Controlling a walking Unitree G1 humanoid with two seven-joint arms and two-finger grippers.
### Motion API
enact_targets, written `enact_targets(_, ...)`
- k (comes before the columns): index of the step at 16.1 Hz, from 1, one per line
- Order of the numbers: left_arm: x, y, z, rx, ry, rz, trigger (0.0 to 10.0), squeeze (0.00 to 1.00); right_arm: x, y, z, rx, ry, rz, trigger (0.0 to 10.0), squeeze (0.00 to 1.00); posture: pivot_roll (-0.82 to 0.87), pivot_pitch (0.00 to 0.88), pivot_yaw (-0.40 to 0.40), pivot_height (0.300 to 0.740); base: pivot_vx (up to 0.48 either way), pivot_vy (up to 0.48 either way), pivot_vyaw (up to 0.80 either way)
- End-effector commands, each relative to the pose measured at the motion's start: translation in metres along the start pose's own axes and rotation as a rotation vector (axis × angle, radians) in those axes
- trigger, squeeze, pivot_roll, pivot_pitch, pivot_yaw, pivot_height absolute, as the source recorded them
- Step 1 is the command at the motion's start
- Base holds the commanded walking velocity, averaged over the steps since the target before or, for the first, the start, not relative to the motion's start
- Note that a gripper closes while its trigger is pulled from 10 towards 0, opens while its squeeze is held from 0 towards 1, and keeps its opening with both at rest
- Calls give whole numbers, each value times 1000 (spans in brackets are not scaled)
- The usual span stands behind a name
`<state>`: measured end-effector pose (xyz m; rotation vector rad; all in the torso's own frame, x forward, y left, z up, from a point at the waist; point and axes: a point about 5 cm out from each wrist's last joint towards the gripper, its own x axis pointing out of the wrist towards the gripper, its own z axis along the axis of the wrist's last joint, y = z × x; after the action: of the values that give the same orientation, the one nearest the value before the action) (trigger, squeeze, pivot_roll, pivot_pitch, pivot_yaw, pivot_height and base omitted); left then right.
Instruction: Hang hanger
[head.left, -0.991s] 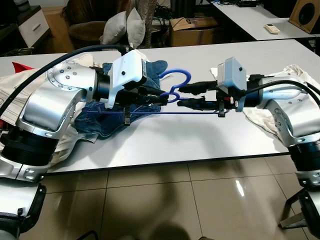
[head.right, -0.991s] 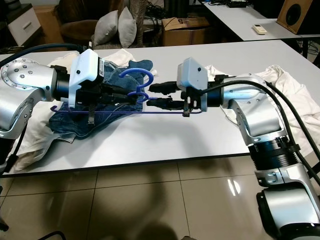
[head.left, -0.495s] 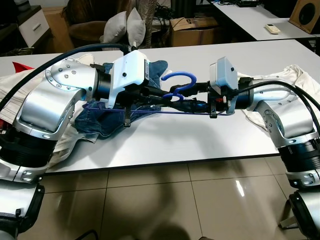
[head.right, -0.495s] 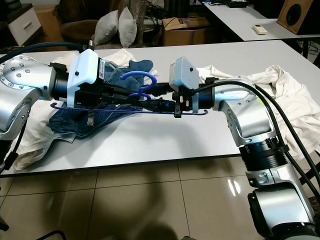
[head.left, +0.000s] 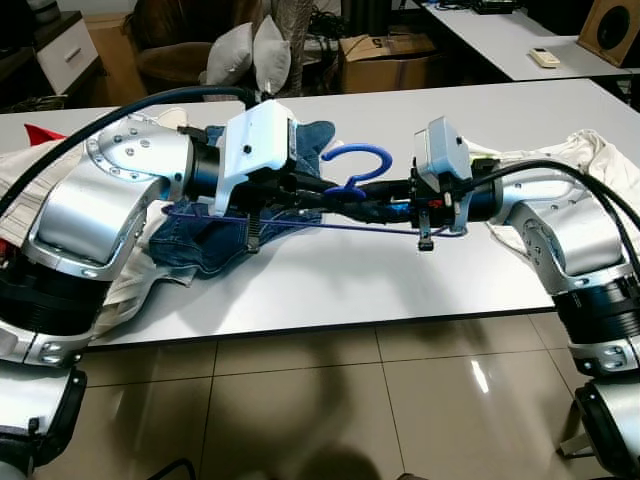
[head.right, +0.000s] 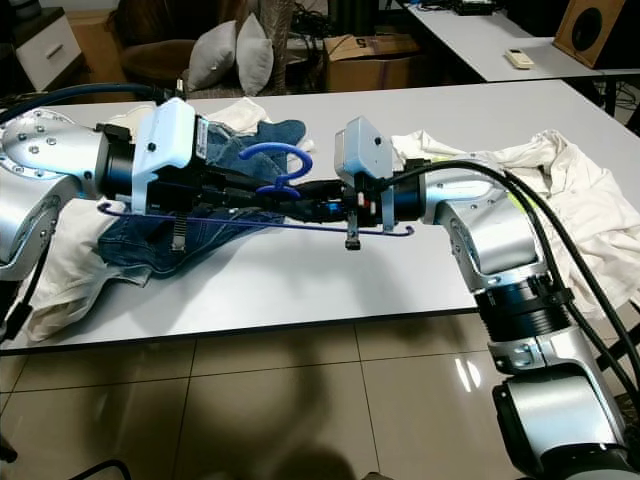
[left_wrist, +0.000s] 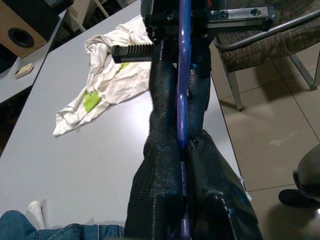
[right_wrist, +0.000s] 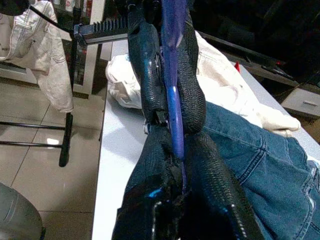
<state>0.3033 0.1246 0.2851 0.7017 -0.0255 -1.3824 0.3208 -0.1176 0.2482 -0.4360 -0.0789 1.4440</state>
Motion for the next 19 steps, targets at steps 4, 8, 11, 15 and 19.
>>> enact_targets(4,-2,-3,4,20,-15,-49,0,0,0,-4,7,23,-17,-9,0,0,-54,0,70,740,0,0,0)
enact_targets(8,-9,-4,9,-15,-70,-70,10000,0,0,-2,8,17,-7,10,0,0,-54,0,68,740,0,0,0)
enact_targets(11,-20,-5,13,-85,-192,-97,10000,1000,-3,-3,8,19,-1,6,0,0,-57,0,68,740,0,0,0)
enact_targets(15,-28,-7,12,-108,-222,-92,10000,1000,-6,-1,3,34,14,-9,0,0,-54,0,62,740,0,0,0)
enact_targets(19,-41,0,-5,-186,-195,160,10000,1000,-20,5,-9,93,24,-111,0,0,-51,0,63,740,0,0,0)
